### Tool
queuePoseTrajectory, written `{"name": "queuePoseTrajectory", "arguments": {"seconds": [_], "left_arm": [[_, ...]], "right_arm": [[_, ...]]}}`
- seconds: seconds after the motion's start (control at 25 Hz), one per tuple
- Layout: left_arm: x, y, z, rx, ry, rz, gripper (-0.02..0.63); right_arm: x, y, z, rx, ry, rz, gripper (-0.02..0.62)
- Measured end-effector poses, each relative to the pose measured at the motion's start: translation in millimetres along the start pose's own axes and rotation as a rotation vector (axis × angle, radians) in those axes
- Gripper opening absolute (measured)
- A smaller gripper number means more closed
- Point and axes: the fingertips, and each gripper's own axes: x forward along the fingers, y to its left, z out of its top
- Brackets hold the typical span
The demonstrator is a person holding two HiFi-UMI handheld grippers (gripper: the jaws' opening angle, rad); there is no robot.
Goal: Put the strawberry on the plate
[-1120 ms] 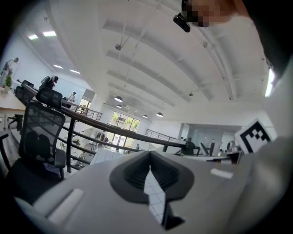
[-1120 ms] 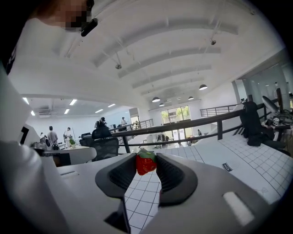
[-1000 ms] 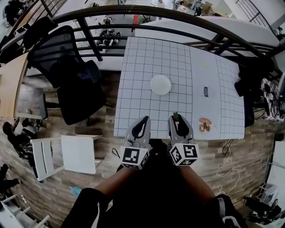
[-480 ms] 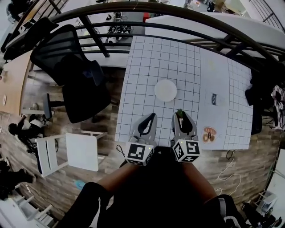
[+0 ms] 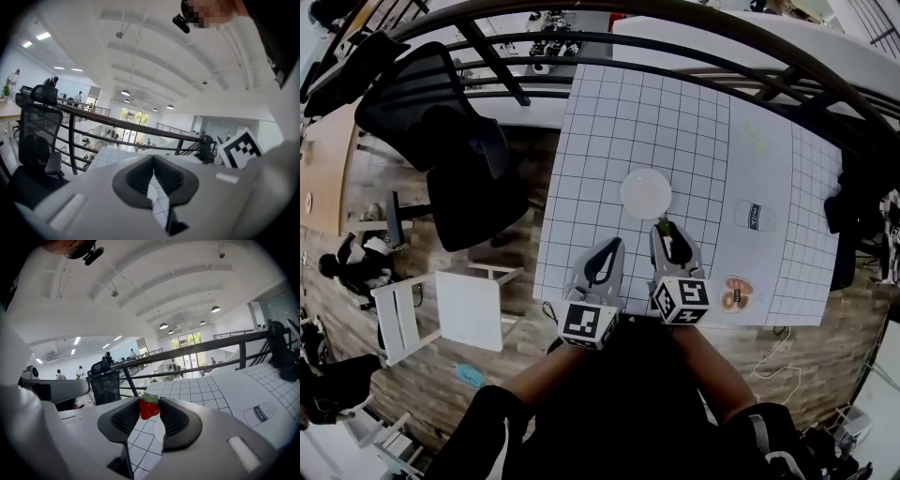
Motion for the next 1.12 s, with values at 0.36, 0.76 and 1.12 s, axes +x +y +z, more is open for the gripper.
{"name": "queuePoseTrajectory", "arguments": {"seconds": [0.36, 0.76, 1.12], "left_arm": [[18, 12, -10, -0.025, 0.040, 0.067, 0.008], [29, 17, -14, -0.035, 0.052, 0.107, 0.008], [31, 19, -29, -0.044, 0.055, 0.136, 0.008]], "right_arm": [[47, -19, -24, -0.036, 0.089, 0.027, 0.133], [98, -46, -55, -0.107, 0.163, 0.023, 0.135], [129, -62, -94, -0.134, 0.221, 0.034, 0.135]]}}
